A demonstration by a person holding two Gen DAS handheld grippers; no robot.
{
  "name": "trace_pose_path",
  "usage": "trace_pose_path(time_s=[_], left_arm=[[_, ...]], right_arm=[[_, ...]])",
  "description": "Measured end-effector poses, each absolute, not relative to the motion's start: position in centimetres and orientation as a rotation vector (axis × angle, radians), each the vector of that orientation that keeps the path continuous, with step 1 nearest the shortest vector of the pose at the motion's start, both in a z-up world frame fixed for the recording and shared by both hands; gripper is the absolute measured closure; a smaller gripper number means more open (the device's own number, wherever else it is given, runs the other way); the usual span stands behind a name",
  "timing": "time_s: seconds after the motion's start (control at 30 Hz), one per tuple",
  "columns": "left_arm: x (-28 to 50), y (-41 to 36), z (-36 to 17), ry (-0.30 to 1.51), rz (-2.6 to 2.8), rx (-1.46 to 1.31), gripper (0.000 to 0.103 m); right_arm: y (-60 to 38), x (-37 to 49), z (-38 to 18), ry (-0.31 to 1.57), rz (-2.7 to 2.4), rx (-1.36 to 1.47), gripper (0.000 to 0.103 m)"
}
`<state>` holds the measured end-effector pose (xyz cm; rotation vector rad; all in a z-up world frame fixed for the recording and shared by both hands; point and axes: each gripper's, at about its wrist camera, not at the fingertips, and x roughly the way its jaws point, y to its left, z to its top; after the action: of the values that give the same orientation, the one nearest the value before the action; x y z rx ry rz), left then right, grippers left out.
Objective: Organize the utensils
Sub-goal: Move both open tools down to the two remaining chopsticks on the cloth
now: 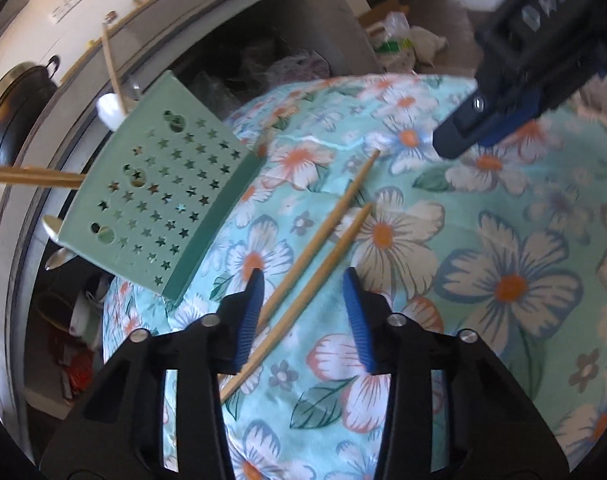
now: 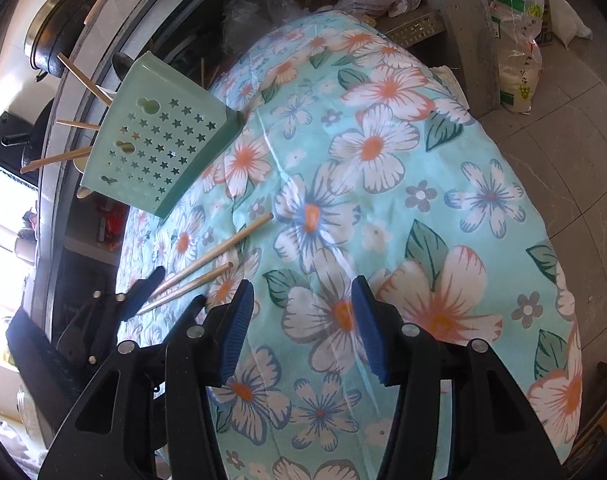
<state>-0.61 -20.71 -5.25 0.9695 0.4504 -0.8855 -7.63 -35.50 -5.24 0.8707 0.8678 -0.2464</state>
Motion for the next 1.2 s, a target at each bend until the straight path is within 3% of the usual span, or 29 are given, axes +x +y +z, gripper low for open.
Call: trace_pose_path(time_s=[0.07, 0.13, 0.33, 0.6, 0.73, 0.9, 1.2], left_arm=[[-0.3, -21.0, -5.7, 0.457, -0.896, 0.993, 0.075], [-0.4, -21.2, -5.8, 0.458, -0.904, 1.003, 0.088], [-1.2, -20.9, -5.1, 0.504, -0.927, 1.011, 0.091], [-0.7, -19.2, -3.7, 0.727, -1.001, 0.877, 0.087], [0.0, -19.5, -3.3, 0.774, -1.034, 0.806, 0.073], [0.6, -20.6, -4.6, 0.821, -1.047, 0.789, 0.073], [0.7, -21.3, -4.2, 0.769, -1.010, 0.792, 0.095]], right_arm=[[-35.6, -7.6, -5.3, 0.866, -0.244, 0.874, 0.053], [-35.6, -7.6, -5.3, 0.865, -0.241, 0.876, 0.053], [-35.8, -7.8, -5.3, 0.860, -0.238, 0.884, 0.053], [-36.1, -8.0, -5.4, 0.851, -0.244, 0.895, 0.053], [-36.0, -8.0, -5.7, 0.856, -0.239, 0.908, 0.053], [-36.0, -8.0, -5.7, 0.850, -0.236, 0.918, 0.053], [-36.3, -7.7, -5.4, 0.815, -0.189, 0.981, 0.053]])
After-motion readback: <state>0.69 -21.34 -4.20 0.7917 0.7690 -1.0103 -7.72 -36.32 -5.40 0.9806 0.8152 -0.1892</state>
